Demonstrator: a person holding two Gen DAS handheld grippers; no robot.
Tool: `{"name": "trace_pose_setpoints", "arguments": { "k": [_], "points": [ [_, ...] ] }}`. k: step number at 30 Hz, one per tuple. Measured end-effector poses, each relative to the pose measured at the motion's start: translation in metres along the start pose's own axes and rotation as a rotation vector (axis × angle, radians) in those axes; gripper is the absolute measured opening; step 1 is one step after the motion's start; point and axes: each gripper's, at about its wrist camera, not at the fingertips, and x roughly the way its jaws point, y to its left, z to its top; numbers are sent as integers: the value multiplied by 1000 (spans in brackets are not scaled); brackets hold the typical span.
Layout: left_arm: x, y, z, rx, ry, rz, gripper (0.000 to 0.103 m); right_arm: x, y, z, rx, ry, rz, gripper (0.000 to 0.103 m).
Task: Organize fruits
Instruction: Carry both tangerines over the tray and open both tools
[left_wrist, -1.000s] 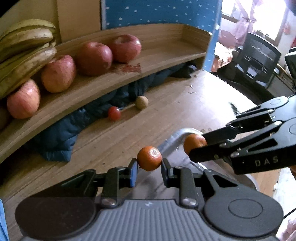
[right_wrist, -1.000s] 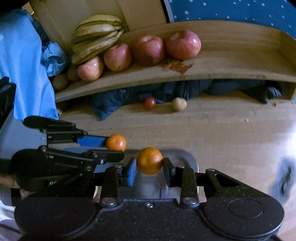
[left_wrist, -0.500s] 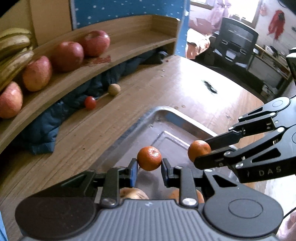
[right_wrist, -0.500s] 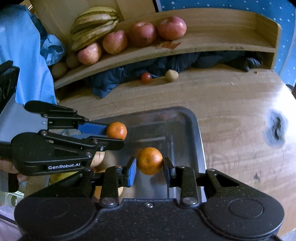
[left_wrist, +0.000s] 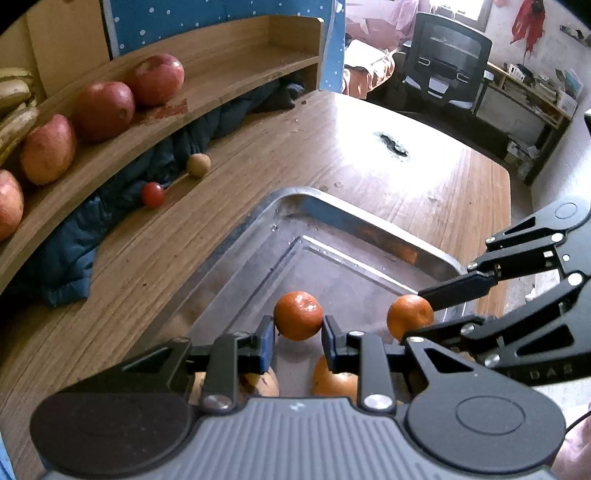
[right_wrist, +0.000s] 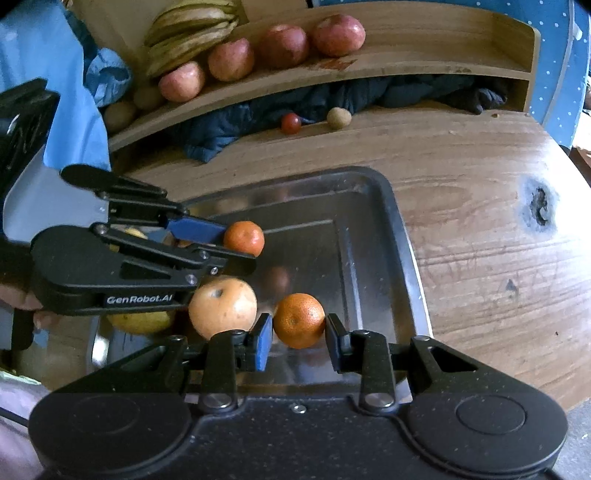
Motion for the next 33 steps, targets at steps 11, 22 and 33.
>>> {"name": "trace_pose_setpoints", "arguments": {
  "k": [11, 22, 33],
  "points": [
    [1, 1, -1, -18, 6, 18, 30, 5, 13, -10, -45, 32, -9, 33],
    [3, -1, 1, -37, 14, 28, 30, 5, 15, -14, -60, 27, -18, 33],
    [-5, -5, -2, -68, -3, 52, 46, 2, 17, -17, -71, 37, -20, 37]
  ]
}}
